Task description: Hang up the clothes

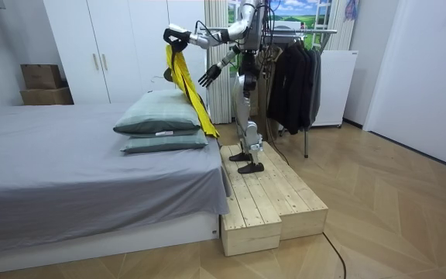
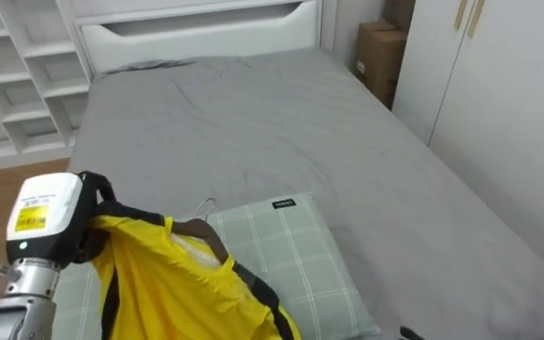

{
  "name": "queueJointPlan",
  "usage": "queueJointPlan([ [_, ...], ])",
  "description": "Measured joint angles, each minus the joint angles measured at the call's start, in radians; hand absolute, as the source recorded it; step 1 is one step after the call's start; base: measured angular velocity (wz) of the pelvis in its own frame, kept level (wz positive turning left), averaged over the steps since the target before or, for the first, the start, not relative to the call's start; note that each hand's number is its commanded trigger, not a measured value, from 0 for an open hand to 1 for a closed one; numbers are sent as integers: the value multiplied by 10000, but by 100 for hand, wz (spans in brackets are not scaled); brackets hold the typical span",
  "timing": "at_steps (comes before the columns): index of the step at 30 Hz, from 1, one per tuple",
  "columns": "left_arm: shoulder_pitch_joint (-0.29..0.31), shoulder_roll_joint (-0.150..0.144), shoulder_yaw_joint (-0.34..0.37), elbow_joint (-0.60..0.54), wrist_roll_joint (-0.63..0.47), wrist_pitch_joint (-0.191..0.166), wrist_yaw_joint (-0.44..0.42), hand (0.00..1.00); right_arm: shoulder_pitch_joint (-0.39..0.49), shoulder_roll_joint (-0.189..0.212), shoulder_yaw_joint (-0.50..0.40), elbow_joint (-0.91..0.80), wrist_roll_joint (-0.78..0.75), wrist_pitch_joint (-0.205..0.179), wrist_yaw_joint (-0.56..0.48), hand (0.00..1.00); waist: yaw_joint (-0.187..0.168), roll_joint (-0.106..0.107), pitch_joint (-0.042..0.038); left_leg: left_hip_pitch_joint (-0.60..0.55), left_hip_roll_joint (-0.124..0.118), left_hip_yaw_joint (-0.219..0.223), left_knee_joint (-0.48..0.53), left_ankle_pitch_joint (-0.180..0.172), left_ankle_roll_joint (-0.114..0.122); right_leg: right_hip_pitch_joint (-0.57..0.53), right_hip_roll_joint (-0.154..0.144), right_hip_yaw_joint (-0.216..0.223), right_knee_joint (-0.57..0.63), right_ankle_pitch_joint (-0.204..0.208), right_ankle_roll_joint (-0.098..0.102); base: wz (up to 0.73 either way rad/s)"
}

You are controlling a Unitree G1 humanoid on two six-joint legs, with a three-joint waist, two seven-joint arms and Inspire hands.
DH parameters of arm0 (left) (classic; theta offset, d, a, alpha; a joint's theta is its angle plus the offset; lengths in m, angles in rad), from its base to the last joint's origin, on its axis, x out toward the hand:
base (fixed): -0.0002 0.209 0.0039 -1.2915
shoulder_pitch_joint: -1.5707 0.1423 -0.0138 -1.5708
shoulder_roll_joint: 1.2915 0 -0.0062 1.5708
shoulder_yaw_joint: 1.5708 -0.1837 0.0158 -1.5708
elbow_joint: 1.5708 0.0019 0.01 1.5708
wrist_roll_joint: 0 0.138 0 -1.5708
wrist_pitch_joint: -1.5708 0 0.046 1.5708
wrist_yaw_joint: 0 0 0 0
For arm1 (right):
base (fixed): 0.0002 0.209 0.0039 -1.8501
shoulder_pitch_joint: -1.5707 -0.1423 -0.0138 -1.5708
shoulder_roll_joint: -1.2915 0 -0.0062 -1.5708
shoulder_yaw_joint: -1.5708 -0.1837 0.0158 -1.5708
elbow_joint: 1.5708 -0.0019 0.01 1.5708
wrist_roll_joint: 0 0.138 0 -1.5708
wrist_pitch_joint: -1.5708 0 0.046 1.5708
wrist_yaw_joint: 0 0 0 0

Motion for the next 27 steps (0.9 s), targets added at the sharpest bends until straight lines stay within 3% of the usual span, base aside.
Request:
queueJointPlan([
  [7,-9,74,-48,-485,675,-177,260,100,-124,-151,412,-1202,-329,-83,-201,0,207,-28,2,-32,-6,-3,-1,0,0,21,-1,14,5,-2,1,1],
  [11,-63,509,-441,-1088,829,-201,845,100,-199,-238,946,-1785,-636,-93,-530,0,292,-9,-4,-35,3,-4,7,-1,-1,19,2,18,13,-1,-1,0],
  [15,-63,685,-443,-1505,804,-246,1095,100,-235,-237,1091,-2437,-950,-93,-535,0,275,49,-10,-19,4,-11,24,-1,-1,55,-10,-18,25,3,-3,0],
  [27,-64,734,-628,-2499,851,33,1163,100,-247,-225,1372,-3604,-485,-19,-739,0,442,370,-1,-54,14,-52,29,-1,-1,15,-7,-108,67,5,-7,0],
])
